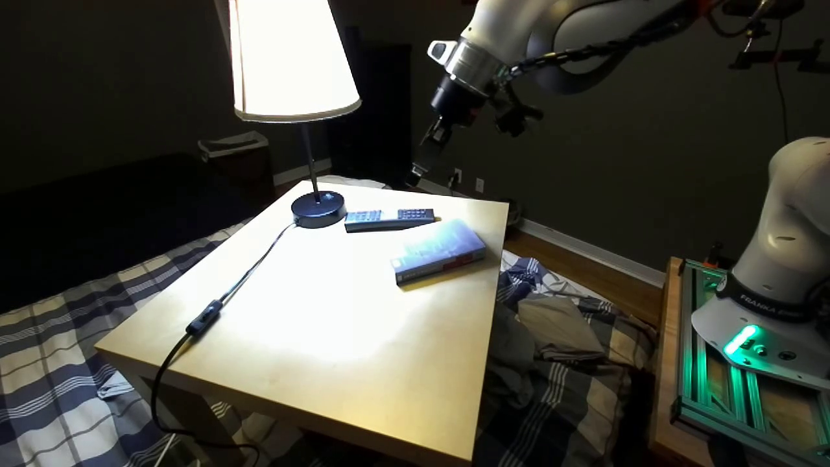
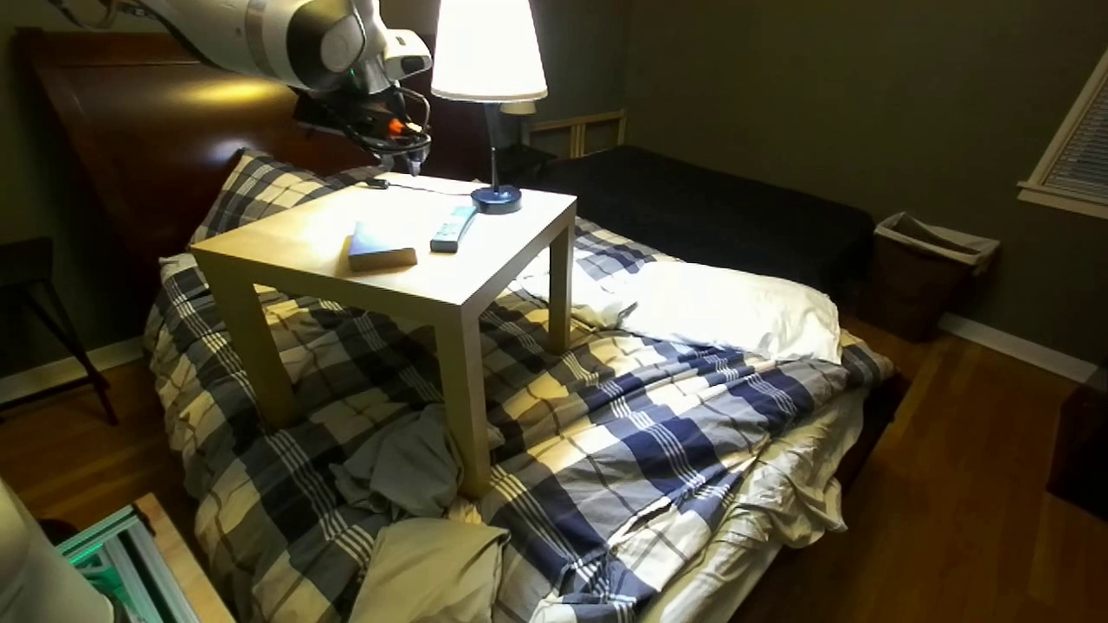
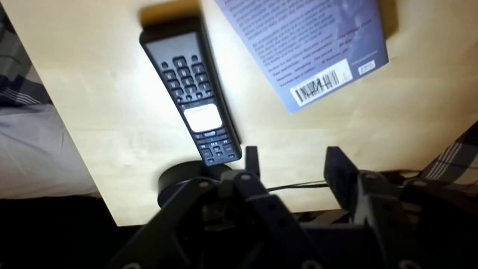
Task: Press a button on the top part of the black remote
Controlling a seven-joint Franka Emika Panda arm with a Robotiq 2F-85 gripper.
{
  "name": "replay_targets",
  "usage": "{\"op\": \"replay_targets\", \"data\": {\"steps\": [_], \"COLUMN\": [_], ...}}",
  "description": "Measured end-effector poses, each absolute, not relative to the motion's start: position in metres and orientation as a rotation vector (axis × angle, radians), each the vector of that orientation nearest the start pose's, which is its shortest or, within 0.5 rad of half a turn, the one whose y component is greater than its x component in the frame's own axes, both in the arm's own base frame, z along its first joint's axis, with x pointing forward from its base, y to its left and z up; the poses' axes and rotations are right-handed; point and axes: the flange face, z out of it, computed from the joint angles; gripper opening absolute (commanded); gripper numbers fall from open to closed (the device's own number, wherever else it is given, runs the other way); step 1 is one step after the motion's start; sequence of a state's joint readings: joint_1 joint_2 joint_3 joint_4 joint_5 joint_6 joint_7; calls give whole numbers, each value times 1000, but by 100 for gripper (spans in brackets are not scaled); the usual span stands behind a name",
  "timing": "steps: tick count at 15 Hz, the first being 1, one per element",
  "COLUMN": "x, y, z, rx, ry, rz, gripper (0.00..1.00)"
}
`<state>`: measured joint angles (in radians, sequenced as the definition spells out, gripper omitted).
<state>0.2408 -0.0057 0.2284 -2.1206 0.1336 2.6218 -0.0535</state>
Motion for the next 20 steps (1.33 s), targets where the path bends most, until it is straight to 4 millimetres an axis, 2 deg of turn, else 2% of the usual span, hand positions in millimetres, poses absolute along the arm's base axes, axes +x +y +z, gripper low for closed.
{"op": "replay_targets", "data": {"steps": [2,3,7,12,16,20], "x": [538,547,577,605,619,624], "y": [269,272,280,277,271,267], "z": [465,462,446,426,408,396], "rx": [-2765,-2750,-2716,-2719,-2738,-2750], "ry": [-614,-616,-629,-635,-649,-653], "rz": [-763,-793,-878,-895,-881,-862], "gripper": [4,0,0,0,0,0]}}
